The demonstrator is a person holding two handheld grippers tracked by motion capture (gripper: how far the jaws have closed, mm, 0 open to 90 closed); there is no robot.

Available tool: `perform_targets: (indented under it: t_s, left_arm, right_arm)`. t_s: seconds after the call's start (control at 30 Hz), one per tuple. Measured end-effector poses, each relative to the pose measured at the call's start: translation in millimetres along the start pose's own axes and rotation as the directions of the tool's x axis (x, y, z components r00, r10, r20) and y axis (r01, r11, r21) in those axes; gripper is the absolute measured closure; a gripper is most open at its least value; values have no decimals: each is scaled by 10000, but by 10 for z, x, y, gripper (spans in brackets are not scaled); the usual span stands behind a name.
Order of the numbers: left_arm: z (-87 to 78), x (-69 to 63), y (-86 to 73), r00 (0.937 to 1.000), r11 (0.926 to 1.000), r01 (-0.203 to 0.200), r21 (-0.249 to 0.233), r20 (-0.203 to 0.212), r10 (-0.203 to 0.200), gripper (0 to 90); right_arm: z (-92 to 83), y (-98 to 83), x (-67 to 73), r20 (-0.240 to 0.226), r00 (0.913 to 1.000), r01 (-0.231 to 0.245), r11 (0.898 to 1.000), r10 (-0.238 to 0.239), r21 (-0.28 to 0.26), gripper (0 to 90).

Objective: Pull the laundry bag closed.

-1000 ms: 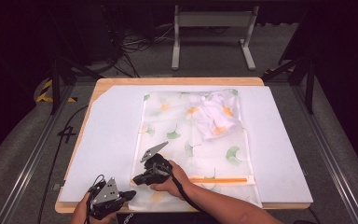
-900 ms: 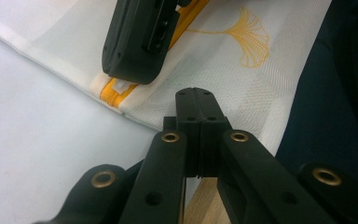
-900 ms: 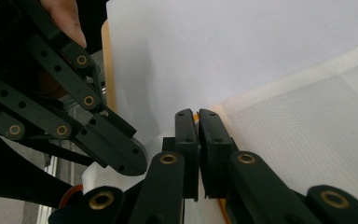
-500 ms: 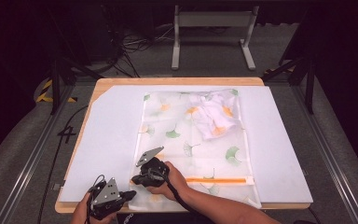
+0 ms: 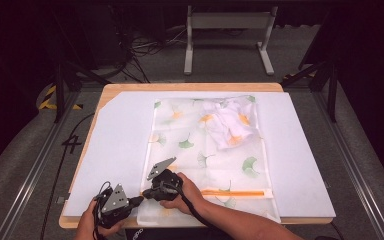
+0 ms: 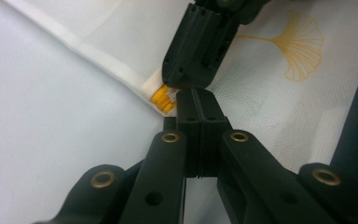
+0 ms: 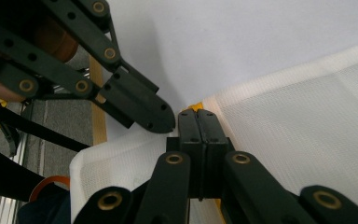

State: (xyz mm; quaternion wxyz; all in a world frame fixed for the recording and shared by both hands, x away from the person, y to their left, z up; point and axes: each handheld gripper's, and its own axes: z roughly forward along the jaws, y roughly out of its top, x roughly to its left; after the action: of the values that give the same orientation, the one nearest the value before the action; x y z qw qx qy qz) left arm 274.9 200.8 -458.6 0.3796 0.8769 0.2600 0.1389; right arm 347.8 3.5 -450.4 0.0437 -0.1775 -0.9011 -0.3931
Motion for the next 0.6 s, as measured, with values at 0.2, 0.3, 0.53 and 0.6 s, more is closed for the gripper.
perform_targets:
  t_s: [0.2, 0.3, 0.53, 0.6]
  left_arm:
    - [1, -9, 8, 9999, 9999, 138, 98, -28, -138, 900]
    - [2, 2, 9, 9996, 9995, 280, 111, 11, -280, 900]
    - [3, 12, -4, 9993, 9993, 376, 5, 87, -376, 900]
    - [3, 14, -7, 9992, 9992, 393, -14, 106, -393, 900]
  right_arm:
    - [-14, -12, 13, 38, 9999, 123, 9999, -124, 35, 900]
    - [-27, -16, 16, 86, 9998, 180, 9998, -180, 56, 900]
    - [-69, -39, 16, 133, 9997, 213, 9996, -216, 188, 900]
    - [-80, -47, 16, 151, 9998, 158, 9996, -161, 219, 900]
